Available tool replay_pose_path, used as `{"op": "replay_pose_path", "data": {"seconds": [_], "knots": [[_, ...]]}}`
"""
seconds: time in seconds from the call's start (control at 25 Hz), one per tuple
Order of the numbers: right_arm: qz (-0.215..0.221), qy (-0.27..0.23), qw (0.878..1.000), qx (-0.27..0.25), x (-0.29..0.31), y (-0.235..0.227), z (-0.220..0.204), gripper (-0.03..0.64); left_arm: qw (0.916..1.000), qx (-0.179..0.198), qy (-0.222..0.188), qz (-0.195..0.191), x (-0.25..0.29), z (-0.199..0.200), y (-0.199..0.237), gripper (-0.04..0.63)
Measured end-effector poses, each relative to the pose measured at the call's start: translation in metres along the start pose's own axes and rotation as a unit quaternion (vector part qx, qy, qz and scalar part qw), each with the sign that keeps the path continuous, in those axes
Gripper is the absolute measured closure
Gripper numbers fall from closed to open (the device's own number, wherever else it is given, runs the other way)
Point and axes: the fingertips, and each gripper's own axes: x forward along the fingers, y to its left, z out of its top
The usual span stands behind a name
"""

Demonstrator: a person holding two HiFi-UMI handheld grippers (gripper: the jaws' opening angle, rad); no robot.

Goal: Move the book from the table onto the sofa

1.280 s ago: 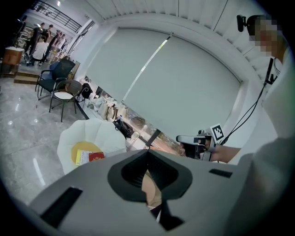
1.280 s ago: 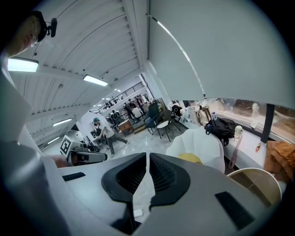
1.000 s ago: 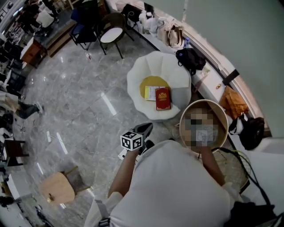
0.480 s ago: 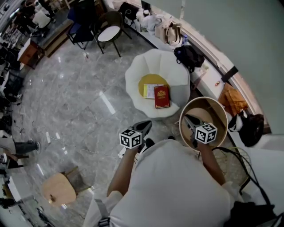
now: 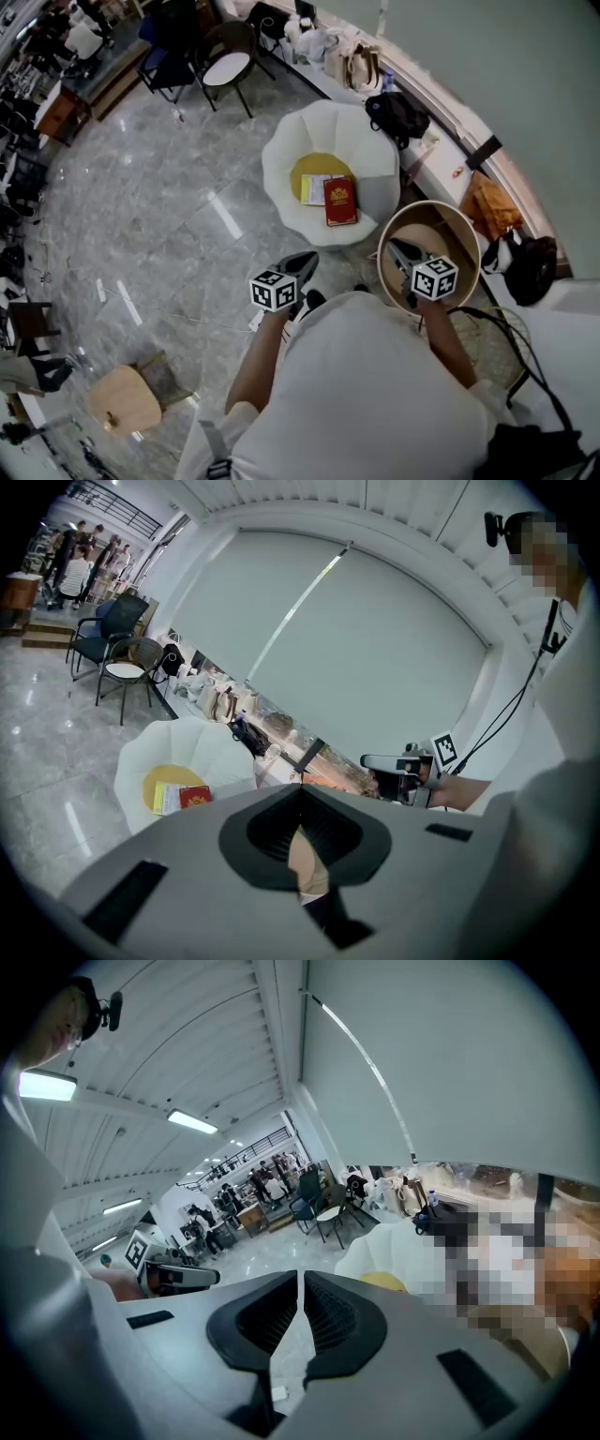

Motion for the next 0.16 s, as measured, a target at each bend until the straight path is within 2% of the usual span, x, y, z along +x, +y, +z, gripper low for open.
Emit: {"op": "replay_pose_path", "data": {"seconds": [0.16], "knots": [[0.003, -0.001, 1.0, -0.003, 0.0023, 0.0, 0.0045, 0.569, 1.0, 0.001, -0.001, 0.002, 0.0012, 0.0045, 0.0011, 0.592]]}}
